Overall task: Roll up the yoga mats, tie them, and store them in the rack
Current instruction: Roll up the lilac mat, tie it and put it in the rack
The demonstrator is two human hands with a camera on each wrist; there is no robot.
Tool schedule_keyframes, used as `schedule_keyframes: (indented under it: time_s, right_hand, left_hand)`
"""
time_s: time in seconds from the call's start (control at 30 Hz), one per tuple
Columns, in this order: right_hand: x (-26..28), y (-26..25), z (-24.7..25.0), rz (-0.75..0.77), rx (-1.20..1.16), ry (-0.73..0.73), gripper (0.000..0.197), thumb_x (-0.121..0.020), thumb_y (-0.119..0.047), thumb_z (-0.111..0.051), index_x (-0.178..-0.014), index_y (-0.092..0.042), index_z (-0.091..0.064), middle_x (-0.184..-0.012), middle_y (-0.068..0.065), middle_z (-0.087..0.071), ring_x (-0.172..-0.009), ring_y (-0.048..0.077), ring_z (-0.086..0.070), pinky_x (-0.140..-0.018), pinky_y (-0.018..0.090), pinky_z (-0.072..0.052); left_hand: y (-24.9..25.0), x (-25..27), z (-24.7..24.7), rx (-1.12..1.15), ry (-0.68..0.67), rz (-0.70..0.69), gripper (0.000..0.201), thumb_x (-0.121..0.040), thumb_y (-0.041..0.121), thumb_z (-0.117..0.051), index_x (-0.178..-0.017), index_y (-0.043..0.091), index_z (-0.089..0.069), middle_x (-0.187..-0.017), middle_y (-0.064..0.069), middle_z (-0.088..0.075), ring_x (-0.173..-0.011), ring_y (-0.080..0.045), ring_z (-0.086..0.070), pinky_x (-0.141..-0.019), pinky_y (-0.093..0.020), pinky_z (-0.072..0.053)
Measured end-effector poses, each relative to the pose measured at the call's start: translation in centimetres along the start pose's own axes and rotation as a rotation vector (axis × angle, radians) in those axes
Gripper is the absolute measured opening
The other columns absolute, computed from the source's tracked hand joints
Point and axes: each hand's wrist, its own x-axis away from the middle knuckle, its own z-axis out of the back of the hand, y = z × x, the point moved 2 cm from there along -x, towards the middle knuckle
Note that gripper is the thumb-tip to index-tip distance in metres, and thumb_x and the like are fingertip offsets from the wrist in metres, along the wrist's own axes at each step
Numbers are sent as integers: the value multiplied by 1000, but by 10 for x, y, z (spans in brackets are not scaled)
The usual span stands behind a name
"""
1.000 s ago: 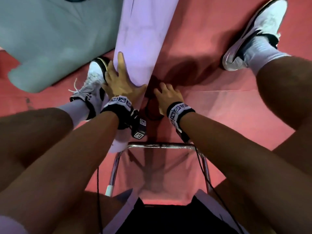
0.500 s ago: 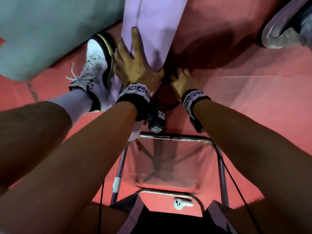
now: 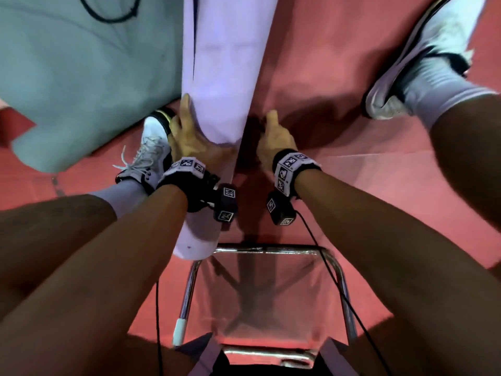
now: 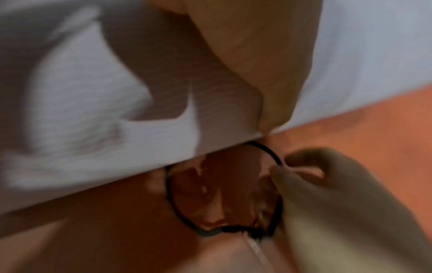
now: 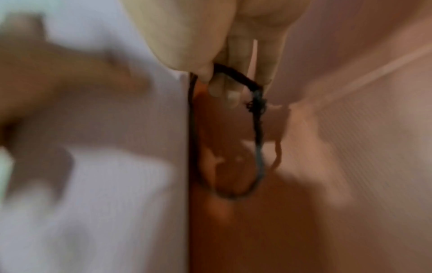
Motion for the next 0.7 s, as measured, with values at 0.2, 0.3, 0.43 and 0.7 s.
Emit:
schedule_keyframes:
  time_s: [0.2, 0.3, 0.43, 0.7]
  right_hand:
    - [43, -24, 95, -22, -395, 247, 25, -92, -21, -59, -114, -16, -69, -111, 8, -71, -107, 30, -65, -87, 24, -45]
    - [77, -36, 130, -7, -685, 316, 88, -66, -75, -60, -131, -16, -65, -125, 6, -70, -114, 27, -67, -103, 44, -51]
    - [150, -71, 170, 133, -849, 265, 127, -57, -81, -74, -153, -6, -38, -147, 11, -54, -131, 25, -56, -110, 46, -46]
    - [274, -91, 203, 418, -809, 303, 78, -45, -46, -101, -107, -13, -67, -101, 0, -76, -90, 15, -74, -79, 35, -62]
  left_hand:
    - [12, 44, 50, 118, 177, -62, 152, -38, 54, -96, -159, 39, -4, -152, -11, -33, -136, -31, -43, -112, -40, -40]
    - [31, 91, 71, 201, 179, -186, 156, -39, 56, -97, -160, 37, 0, -153, -13, -33, -138, -31, -40, -115, -40, -36]
    - [46, 153, 93, 290, 283, -312, 166, -21, 71, -93, -157, 46, 0, -138, -11, -44, -126, -35, -50, -107, -46, -46]
    - [78, 233, 160, 524, 151, -594, 126, -38, 89, -71, -141, 25, -37, -135, -7, -53, -125, -31, -54, -105, -49, -45]
